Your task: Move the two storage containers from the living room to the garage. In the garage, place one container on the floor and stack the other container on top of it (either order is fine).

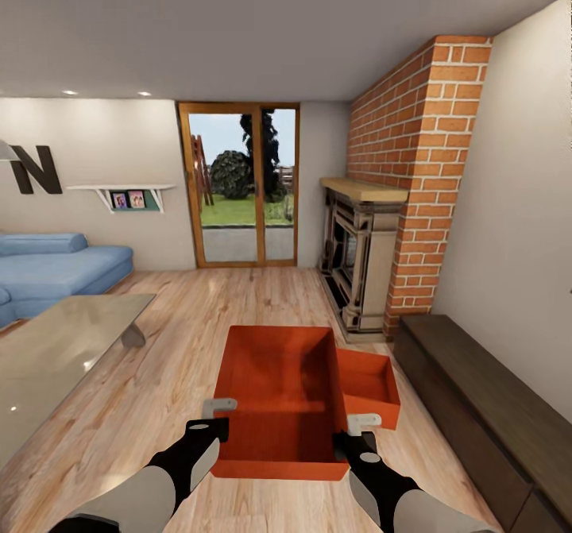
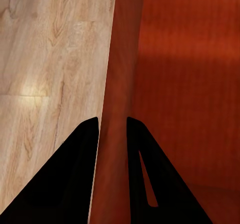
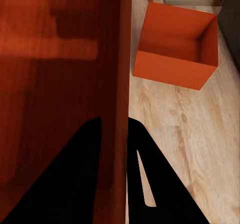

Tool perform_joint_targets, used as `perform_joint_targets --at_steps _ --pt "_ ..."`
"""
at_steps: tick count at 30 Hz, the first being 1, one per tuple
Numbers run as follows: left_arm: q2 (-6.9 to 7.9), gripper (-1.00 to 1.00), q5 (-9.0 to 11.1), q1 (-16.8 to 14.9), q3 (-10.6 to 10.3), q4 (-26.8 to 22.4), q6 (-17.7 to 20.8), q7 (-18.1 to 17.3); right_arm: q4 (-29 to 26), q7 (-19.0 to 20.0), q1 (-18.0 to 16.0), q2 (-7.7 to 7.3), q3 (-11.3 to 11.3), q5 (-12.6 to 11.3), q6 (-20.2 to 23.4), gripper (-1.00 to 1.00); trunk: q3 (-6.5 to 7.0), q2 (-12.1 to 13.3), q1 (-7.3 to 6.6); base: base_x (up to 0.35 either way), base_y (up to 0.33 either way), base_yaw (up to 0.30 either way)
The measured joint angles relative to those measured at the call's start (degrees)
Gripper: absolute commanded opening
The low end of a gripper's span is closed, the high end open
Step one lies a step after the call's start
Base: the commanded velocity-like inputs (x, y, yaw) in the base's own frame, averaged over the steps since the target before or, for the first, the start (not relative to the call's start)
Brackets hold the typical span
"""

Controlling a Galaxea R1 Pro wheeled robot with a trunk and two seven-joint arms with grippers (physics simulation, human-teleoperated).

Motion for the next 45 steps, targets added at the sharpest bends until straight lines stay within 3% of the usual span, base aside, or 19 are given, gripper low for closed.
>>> perform_joint_targets --at_steps 15,31,45 --pt "0.00 -1.00 -0.04 0.00 0.05 0.00 0.00 -0.02 -0.05 -0.07 0.00 0.00 0.08 0.00 0.04 -1.00 0.72 0.01 0.00 0.000 0.000 -0.007" --pt "0.00 -1.00 0.03 0.00 0.01 0.02 0.00 0.00 -0.05 -0.02 0.01 0.00 0.03 0.01 0.07 -1.00 1.63 0.00 0.00 0.000 0.000 -0.147" --pt "0.00 -1.00 -0.03 0.00 0.05 -0.01 0.00 -0.03 -0.05 -0.12 0.00 0.01 0.17 -0.08 0.06 -1.00 1.70 0.01 0.00 0.000 0.000 -0.008"
